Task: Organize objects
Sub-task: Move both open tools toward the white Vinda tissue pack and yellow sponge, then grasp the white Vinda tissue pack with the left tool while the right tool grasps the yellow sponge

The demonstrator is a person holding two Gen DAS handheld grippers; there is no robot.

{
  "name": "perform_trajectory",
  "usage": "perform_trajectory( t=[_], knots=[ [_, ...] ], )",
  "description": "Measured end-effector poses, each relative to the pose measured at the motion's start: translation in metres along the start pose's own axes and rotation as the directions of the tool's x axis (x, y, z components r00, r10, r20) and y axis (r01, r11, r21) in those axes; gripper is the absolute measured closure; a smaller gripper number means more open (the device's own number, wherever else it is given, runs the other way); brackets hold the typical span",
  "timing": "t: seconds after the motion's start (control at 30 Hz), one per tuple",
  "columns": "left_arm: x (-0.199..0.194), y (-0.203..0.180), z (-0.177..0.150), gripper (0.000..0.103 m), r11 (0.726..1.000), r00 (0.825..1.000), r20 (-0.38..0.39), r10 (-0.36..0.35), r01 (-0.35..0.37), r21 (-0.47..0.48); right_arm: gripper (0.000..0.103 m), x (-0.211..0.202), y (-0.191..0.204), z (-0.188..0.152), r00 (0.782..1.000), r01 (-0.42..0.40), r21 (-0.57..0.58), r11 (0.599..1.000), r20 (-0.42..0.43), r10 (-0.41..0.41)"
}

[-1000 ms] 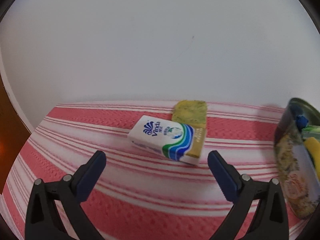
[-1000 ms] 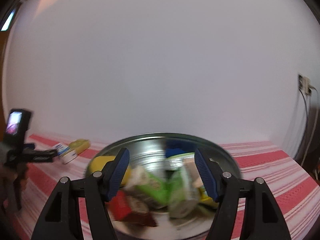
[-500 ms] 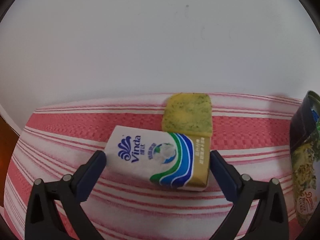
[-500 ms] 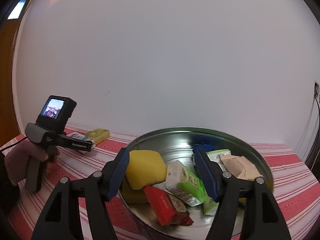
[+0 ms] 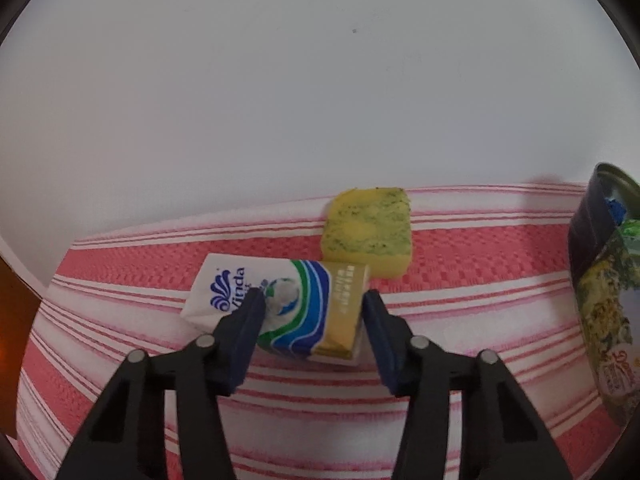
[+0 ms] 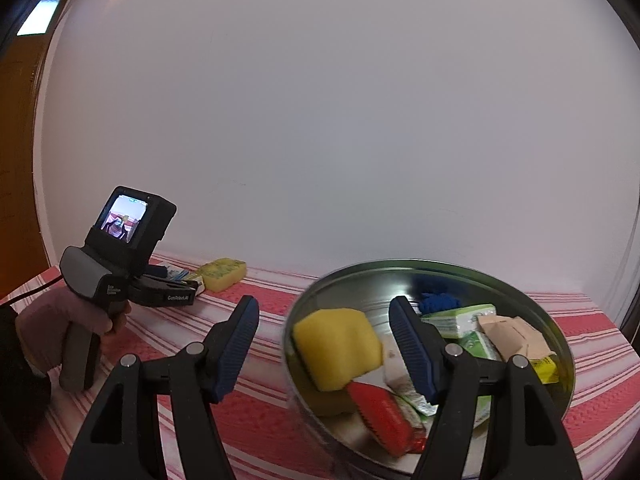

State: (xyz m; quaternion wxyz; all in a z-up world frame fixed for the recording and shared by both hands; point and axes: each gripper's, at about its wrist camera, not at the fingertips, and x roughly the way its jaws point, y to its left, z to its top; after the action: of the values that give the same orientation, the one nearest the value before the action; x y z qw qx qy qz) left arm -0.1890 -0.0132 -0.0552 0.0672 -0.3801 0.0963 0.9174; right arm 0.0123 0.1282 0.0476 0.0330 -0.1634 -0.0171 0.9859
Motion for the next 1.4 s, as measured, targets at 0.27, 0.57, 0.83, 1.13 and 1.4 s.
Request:
perform_trajectory(
  t=[0.27,0.57,0.83,1.13,1.4],
  knots=[
    [-0.002,0.034,-0.012,0.025,0.999,0.999,-0.019,-0.026,0.025,-0.037,0.033,-0.009,0.004,-0.001,1.000,-0.008,-0.011,1.000,-0.004,0.008],
    [-0.002,0.051,-0.004,0.000,0.995,0.998,-0.023,-0.056,0.054,-0.085,0.033,-0.001,0.002,0.000,0.999,-0.038,-0.009,0.999,-0.023,0.038],
    [0.019,0.068,0.000,0.018,0.994,0.991,-0.118,-0.057,0.045,-0.103,0.033,0.002,0.008,-0.001,0.998,-0.048,-0.036,0.998,-0.038,0.046],
    [0.007,0.082,-0.005,0.081,0.987,0.991,-0.090,-0.095,0.082,-0.139,0.033,0.028,0.027,0.007,0.995,-0.068,0.001,0.998,-0.068,0.068],
    [-0.004,0.108,-0.009,0.052,0.977,0.989,-0.093,-0.115,0.096,-0.188,0.033,0.085,0.063,0.029,0.983,-0.118,0.061,0.991,-0.133,0.125]
  ],
)
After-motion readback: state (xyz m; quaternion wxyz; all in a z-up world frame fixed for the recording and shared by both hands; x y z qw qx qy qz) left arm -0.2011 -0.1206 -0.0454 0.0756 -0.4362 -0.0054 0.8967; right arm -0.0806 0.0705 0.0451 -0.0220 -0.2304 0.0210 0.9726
